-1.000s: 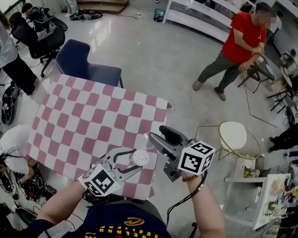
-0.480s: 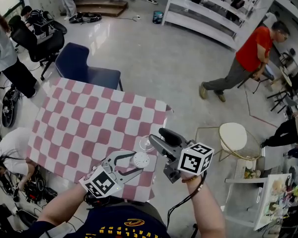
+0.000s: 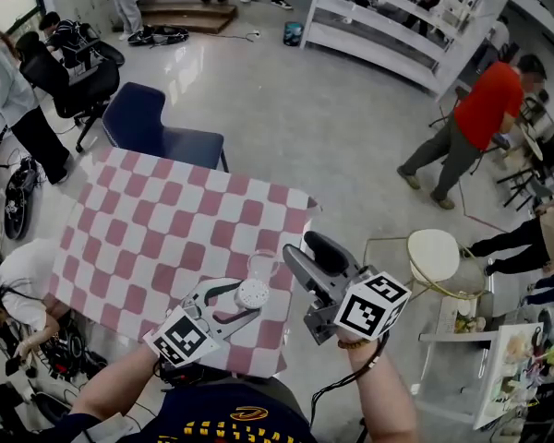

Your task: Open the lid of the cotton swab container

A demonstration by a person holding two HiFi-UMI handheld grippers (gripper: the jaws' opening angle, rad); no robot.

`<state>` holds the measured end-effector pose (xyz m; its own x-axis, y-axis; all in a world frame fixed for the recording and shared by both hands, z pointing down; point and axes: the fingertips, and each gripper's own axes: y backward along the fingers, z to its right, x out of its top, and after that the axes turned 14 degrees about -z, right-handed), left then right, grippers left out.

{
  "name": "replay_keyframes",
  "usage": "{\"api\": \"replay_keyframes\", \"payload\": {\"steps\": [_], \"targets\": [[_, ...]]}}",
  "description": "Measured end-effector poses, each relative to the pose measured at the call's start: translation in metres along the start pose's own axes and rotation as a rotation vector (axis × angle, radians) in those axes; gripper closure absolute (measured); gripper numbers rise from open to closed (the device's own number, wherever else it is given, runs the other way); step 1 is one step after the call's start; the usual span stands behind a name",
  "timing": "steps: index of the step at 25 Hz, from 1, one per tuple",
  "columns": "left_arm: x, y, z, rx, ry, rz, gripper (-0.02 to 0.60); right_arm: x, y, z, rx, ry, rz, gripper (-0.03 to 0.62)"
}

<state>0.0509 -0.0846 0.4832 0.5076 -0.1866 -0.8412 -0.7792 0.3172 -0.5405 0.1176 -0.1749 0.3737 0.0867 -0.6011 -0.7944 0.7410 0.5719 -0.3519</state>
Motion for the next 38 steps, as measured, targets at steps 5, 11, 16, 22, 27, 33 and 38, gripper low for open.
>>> {"api": "replay_keyframes", "payload": {"steps": [5, 11, 16, 22, 27, 33, 38], "targets": [[-0.001, 0.004, -0.005, 0.017, 0.011, 0.006, 0.342, -0.002, 0.004, 0.002, -0.046, 0.015, 0.013, 0.335], [0.003, 0.012, -0.013, 0.037, 0.043, 0.031, 0.342, -0.01, 0.004, -0.01, -0.039, 0.066, -0.007, 0.351], [0.008, 0.017, -0.019, 0.053, 0.067, 0.053, 0.342, -0.018, 0.006, -0.014, -0.035, 0.08, -0.011, 0.406], [0.006, 0.024, -0.027, 0.075, 0.078, 0.061, 0.342, -0.025, 0.008, -0.015, -0.055, 0.08, -0.026, 0.438], [0.005, 0.026, -0.029, 0.084, 0.089, 0.067, 0.342, -0.032, 0.011, -0.013, -0.057, 0.079, -0.021, 0.489], [-0.002, 0.025, -0.028, 0.084, 0.102, 0.049, 0.342, -0.041, 0.011, -0.017, -0.036, 0.054, -0.036, 0.574], [-0.003, 0.026, -0.027, 0.082, 0.103, 0.048, 0.342, -0.045, 0.01, -0.021, -0.011, 0.05, -0.041, 0.583]]}}
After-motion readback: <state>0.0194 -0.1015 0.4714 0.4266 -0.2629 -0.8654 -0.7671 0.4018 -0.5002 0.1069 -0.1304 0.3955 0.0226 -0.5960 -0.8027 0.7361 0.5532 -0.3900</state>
